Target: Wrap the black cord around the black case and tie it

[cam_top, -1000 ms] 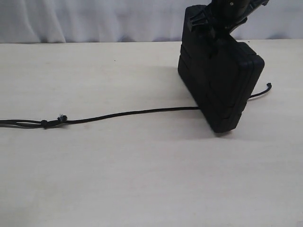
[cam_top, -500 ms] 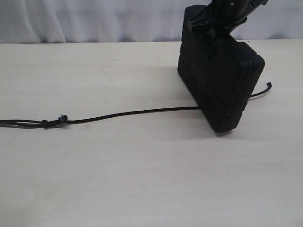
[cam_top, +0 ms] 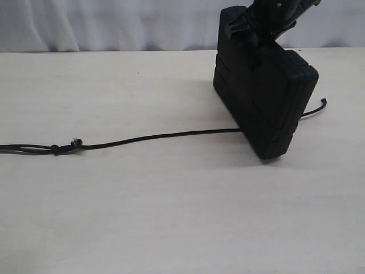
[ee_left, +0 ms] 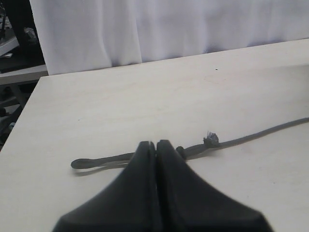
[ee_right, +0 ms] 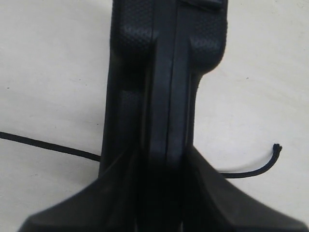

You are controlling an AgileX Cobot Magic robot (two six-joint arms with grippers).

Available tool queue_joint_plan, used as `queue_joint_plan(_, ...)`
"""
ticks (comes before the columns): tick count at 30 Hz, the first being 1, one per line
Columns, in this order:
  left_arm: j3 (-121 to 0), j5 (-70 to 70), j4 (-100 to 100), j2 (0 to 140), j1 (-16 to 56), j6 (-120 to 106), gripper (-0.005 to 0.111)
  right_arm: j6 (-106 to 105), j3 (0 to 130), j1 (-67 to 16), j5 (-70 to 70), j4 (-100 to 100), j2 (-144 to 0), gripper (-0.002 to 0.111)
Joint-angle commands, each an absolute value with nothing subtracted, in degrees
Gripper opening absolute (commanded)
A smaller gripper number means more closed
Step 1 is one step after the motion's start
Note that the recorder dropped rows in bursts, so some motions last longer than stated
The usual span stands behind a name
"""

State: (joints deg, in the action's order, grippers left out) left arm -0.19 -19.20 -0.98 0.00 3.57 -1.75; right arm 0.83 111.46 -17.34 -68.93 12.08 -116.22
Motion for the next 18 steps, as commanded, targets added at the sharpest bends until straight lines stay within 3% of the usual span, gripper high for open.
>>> queue_joint_plan(1, 0.0, -17.67, -2.68, 0.0, 4.02, -1.65, 0.0, -0.67, 110.6, -16.77, -69.96, 10.79, -118.32, 0.004)
queue_joint_plan(7, 0.0, -14.98, -5.34, 0.0, 4.02, -2.65, 0.0, -0.39, 110.6, -16.77, -69.96, 10.57, -118.32, 0.004)
queue_joint_plan(13, 0.0, 5.23, 11.45, 0.0, 4.02, 0.0, 0.0, -0.39, 110.6, -16.77, -69.96, 8.99, -118.32, 0.004)
queue_joint_plan(18, 0.0, 12.28, 18.04, 0.0, 4.02, 8.75, 0.0, -0.77, 110.6, -16.72, -69.96, 8.99, -118.32, 0.004)
